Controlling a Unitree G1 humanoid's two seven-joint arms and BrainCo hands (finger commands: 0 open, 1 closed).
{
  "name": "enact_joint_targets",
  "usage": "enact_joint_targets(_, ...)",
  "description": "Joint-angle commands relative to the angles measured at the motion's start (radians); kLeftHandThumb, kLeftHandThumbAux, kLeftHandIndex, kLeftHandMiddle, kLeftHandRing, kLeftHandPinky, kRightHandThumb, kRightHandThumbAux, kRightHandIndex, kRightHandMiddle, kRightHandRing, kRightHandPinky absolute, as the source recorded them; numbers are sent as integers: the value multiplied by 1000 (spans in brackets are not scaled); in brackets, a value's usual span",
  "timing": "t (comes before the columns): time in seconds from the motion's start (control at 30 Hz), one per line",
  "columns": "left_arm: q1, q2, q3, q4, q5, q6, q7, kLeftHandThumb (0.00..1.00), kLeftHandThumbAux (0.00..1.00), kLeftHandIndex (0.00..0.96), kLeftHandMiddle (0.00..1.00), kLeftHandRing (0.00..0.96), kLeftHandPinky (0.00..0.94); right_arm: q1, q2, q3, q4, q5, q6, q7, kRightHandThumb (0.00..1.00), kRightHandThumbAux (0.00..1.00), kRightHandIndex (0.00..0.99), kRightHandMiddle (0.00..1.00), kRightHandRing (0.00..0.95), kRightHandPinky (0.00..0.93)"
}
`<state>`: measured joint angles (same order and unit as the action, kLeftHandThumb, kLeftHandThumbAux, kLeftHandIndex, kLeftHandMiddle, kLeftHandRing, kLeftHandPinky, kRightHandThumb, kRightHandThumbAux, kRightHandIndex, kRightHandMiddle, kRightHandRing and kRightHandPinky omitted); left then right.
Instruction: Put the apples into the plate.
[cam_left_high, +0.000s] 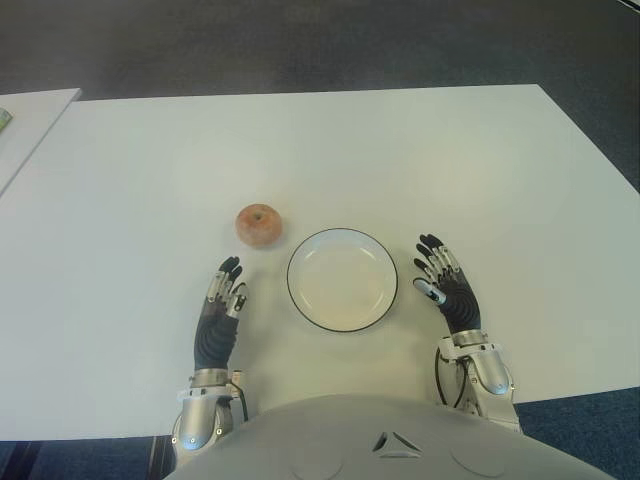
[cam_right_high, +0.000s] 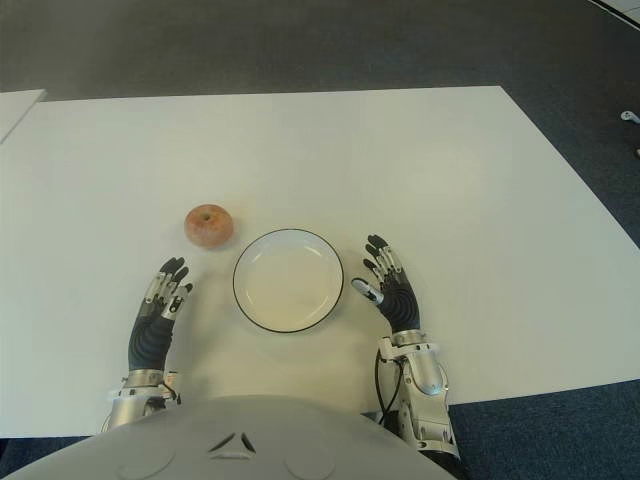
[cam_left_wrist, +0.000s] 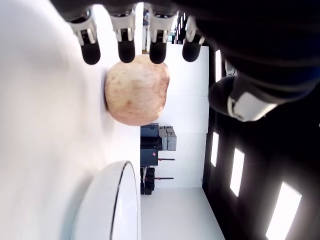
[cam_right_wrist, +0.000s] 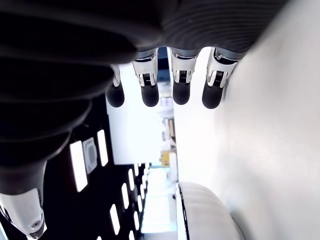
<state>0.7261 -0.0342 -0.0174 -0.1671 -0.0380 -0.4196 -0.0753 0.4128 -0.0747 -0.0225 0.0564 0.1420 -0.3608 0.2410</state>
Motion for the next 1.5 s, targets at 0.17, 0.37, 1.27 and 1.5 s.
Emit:
enact_joint_targets(0.17, -4, 0, -4, 6, 22, -5, 20, 41, 413, 0, 0, 0, 0, 23, -5, -5, 51, -20, 26, -13, 106, 640, 0, 0, 0, 0)
enact_joint_targets(0.37, 5, 2, -9, -13, 30, 13, 19, 38, 426, 0, 0, 0, 0, 24, -5, -5, 51, -29, 23, -17, 100, 636, 0, 0, 0, 0)
enact_joint_targets(1.27, -97, 107, 134, -20, 706, -86, 422, 97, 508, 0, 0, 0, 0, 12, 0, -2, 68, -38, 26, -31, 95, 614, 0, 0, 0, 0)
enact_joint_targets(1.5, -230, 229, 174, -84, 844, 4, 401, 207, 473, 0, 0, 0, 4, -3, 1, 2, 92, -43, 19, -32, 102, 611, 0, 0, 0, 0)
